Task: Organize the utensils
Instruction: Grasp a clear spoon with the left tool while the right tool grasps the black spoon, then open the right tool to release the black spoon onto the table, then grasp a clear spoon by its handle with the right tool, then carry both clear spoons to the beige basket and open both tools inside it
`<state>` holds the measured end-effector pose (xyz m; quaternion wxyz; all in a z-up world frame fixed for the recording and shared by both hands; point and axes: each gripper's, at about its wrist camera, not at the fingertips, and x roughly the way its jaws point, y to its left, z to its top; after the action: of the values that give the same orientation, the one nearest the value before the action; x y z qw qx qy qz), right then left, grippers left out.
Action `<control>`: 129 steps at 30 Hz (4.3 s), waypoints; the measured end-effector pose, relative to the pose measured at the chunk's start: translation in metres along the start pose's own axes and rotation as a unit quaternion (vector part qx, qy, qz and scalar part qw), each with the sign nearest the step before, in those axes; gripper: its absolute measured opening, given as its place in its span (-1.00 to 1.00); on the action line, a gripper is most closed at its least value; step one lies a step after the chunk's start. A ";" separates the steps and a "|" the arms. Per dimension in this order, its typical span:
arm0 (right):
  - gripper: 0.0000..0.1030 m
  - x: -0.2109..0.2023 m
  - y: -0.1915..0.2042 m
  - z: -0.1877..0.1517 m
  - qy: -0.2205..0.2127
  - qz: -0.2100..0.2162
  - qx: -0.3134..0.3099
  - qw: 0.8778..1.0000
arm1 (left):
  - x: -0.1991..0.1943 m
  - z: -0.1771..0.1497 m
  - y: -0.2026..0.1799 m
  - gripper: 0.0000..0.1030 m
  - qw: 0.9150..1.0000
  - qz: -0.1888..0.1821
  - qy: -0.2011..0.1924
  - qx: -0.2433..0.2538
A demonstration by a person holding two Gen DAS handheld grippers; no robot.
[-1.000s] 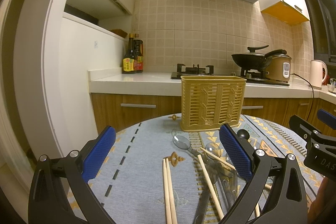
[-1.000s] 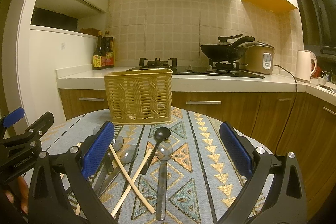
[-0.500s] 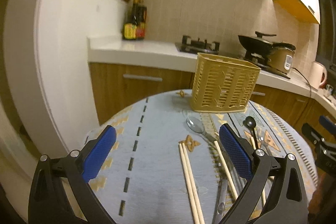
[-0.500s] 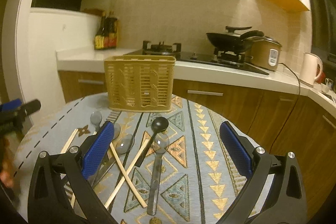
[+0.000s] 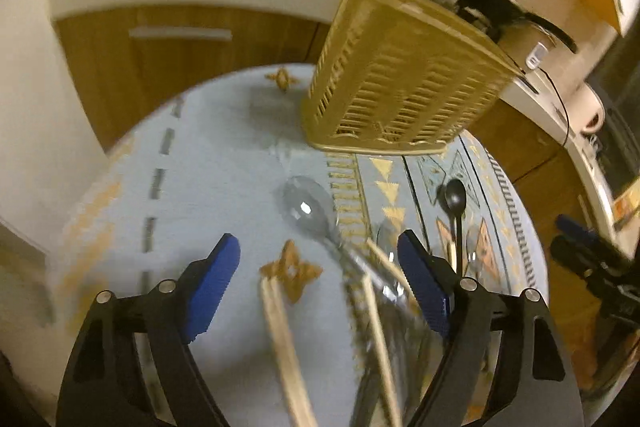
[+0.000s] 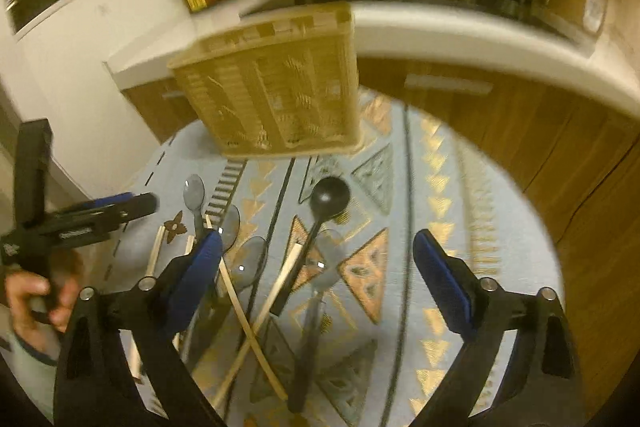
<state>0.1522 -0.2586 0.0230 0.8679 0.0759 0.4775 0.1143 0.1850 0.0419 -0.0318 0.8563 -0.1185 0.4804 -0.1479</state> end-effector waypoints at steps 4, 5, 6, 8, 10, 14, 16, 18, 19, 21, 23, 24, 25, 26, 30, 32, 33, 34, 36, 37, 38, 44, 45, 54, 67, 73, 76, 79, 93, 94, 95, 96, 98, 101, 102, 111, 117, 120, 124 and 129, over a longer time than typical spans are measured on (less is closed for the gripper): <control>0.37 0.049 -0.015 0.022 0.080 0.022 0.035 0.996 | 0.027 0.013 -0.001 0.42 0.999 0.010 0.032 -0.017; 0.35 0.059 -0.018 0.025 0.094 0.025 0.043 0.994 | 0.032 0.016 -0.003 0.41 0.999 0.019 0.034 -0.017; 0.31 0.073 -0.020 0.027 0.110 0.031 0.053 0.992 | 0.036 0.019 -0.005 0.41 0.999 0.025 0.034 -0.014; 0.17 0.086 -0.022 0.029 0.125 0.037 0.063 0.989 | 0.042 0.025 -0.006 0.39 0.998 0.037 0.039 -0.012; 0.05 0.097 -0.019 0.029 0.138 0.028 0.061 0.988 | 0.049 0.027 -0.006 0.33 0.998 0.040 0.047 -0.012; -0.06 0.107 -0.010 0.027 0.143 0.017 0.048 0.988 | 0.061 0.033 -0.004 0.27 0.997 0.053 0.053 -0.013; -0.11 0.111 -0.005 0.026 0.143 0.004 0.037 0.989 | 0.065 0.036 -0.007 0.25 0.997 0.062 0.052 -0.008; -0.22 0.113 0.001 0.025 0.139 -0.011 0.024 0.990 | 0.065 0.037 -0.009 0.25 0.996 0.071 0.051 -0.001; -0.29 0.115 0.002 0.027 0.140 -0.017 0.017 0.990 | 0.067 0.037 -0.012 0.25 0.995 0.080 0.051 0.007; -0.34 0.117 0.005 0.029 0.138 -0.030 0.005 0.990 | 0.069 0.037 -0.017 0.22 0.994 0.097 0.049 0.021; -0.35 0.116 0.012 0.029 0.137 -0.035 -0.002 0.990 | 0.074 0.035 -0.024 0.08 0.992 0.113 0.046 0.035; -0.35 0.116 0.014 0.028 0.137 -0.037 -0.005 0.990 | 0.075 0.034 -0.028 0.06 0.991 0.122 0.045 0.041; -0.35 0.116 0.017 0.027 0.135 -0.041 -0.011 0.990 | 0.076 0.034 -0.031 -0.02 0.990 0.128 0.044 0.046; -0.36 0.117 0.021 0.025 0.133 -0.044 -0.016 0.990 | 0.077 0.034 -0.034 -0.13 0.988 0.135 0.043 0.053; -0.37 0.115 0.032 0.020 0.120 -0.049 -0.030 0.991 | 0.079 0.034 -0.042 -0.28 0.986 0.150 0.039 0.063; -0.37 0.109 0.038 0.020 0.110 -0.045 -0.033 0.992 | 0.078 0.036 -0.044 -0.32 0.987 0.141 0.035 0.062; -0.37 0.106 0.039 0.019 0.104 -0.041 -0.033 0.993 | 0.078 0.036 -0.044 -0.34 0.989 0.134 0.033 0.059; -0.37 0.101 0.041 0.019 0.094 -0.034 -0.035 0.994 | 0.076 0.036 -0.045 -0.38 0.991 0.120 0.028 0.056; -0.37 0.092 0.038 0.019 0.083 -0.030 -0.037 0.995 | 0.072 0.034 -0.050 -0.42 0.993 0.100 0.012 0.059; -0.37 0.085 0.038 0.018 0.074 -0.026 -0.038 0.996 | 0.066 0.034 -0.055 -0.42 0.994 0.090 -0.003 0.066; -0.38 0.079 0.038 0.016 0.065 -0.019 -0.040 0.997 | 0.061 0.033 -0.058 -0.43 0.994 0.085 -0.012 0.072; -0.38 0.041 0.041 0.016 -0.008 0.005 -0.062 0.998 | 0.023 0.030 -0.074 -0.45 0.991 0.031 -0.084 0.100; -0.38 0.034 0.038 0.016 -0.017 0.009 -0.063 0.998 | 0.018 0.025 -0.072 -0.45 0.990 0.026 -0.093 0.101; -0.86 -0.031 0.030 0.028 -0.107 0.034 -0.071 0.991 | -0.053 0.023 -0.079 -0.49 0.973 -0.018 -0.198 0.114; 0.28 0.018 0.041 0.021 -0.031 0.074 -0.089 0.993 | -0.062 0.024 -0.059 -0.49 0.974 -0.023 -0.196 0.108; 0.17 0.055 0.021 0.016 0.089 0.013 -0.037 0.995 | -0.061 0.024 -0.060 -0.49 0.973 -0.038 -0.195 0.116; 0.00 0.067 0.009 0.003 0.133 0.003 -0.019 0.991 | -0.061 0.019 -0.062 -0.49 0.972 -0.041 -0.197 0.122; -0.09 0.074 0.003 -0.010 0.157 -0.003 -0.015 0.988 | -0.058 0.016 -0.066 -0.50 0.972 -0.043 -0.194 0.129; -0.41 0.062 0.021 -0.021 0.116 -0.033 -0.060 0.991 | -0.064 0.007 -0.074 -0.51 0.966 -0.053 -0.203 0.152; -0.41 0.053 0.020 -0.021 0.102 -0.028 -0.060 0.993 | -0.066 0.006 -0.074 -0.51 0.965 -0.054 -0.205 0.154; -0.41 0.044 0.018 -0.021 0.091 -0.025 -0.061 0.994 | -0.068 0.004 -0.074 -0.52 0.964 -0.056 -0.209 0.155; -0.41 0.033 0.018 -0.021 0.074 -0.019 -0.064 0.995 | -0.071 0.003 -0.075 -0.52 0.963 -0.058 -0.212 0.156; -0.41 0.017 0.020 -0.019 0.050 -0.013 -0.071 0.996 | -0.077 0.001 -0.076 -0.52 0.960 -0.065 -0.221 0.158; -0.41 -0.008 0.029 -0.017 0.006 -0.006 -0.081 0.997 | -0.088 -0.001 -0.081 -0.53 0.956 -0.075 -0.234 0.163; -0.41 -0.014 0.030 -0.013 -0.007 -0.004 -0.083 0.997 | -0.091 -0.001 -0.083 -0.53 0.954 -0.077 -0.238 0.165; -0.41 -0.080 0.049 0.044 -0.156 -0.004 -0.078 0.985 | -0.128 0.031 -0.107 -1.00 0.937 -0.083 -0.287 0.183; -0.41 -0.086 0.047 0.077 -0.184 0.012 -0.070 0.980 | -0.125 0.055 -0.105 -1.00 0.943 -0.097 -0.267 0.175; -0.41 -0.074 0.044 0.069 -0.162 0.013 -0.071 0.984 | -0.107 0.052 -0.092 -0.77 0.956 -0.101 -0.220 0.166; -0.41 -0.053 0.027 0.056 -0.121 0.017 -0.049 0.991 | -0.061 0.045 -0.078 -0.11 0.974 -0.097 -0.128 0.158; -0.41 -0.027 0.010 0.042 -0.061 0.007 -0.027 0.998 | 0.000 0.039 -0.086 -0.11 0.979 -0.092 -0.024 0.181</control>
<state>0.1731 -0.2575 0.0695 0.8963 0.0623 0.4199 0.1283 0.2066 -0.0353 0.0176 0.8578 -0.0091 0.4117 -0.3075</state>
